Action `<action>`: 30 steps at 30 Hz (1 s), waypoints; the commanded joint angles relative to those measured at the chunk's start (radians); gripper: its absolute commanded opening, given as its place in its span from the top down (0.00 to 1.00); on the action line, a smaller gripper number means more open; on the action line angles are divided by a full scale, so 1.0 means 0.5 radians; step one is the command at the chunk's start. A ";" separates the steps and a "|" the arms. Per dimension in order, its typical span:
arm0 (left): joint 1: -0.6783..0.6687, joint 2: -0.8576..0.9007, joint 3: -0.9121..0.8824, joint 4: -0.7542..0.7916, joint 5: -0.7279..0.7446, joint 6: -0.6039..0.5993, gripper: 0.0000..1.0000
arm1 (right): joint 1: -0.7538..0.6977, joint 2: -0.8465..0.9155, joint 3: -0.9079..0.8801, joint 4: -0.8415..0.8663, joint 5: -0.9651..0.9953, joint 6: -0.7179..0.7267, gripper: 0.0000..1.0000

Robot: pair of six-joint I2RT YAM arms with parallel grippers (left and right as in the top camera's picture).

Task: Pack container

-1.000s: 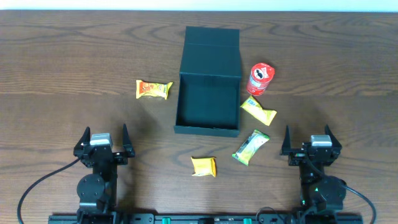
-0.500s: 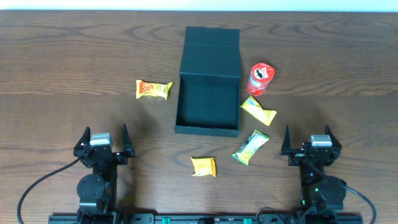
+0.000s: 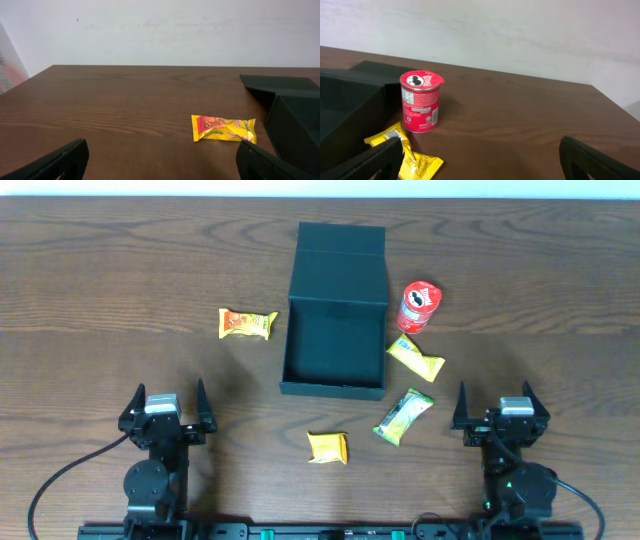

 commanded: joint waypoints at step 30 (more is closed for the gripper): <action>0.006 0.792 1.322 0.501 0.143 0.330 0.05 | -0.014 0.775 1.193 0.963 0.349 -0.084 0.01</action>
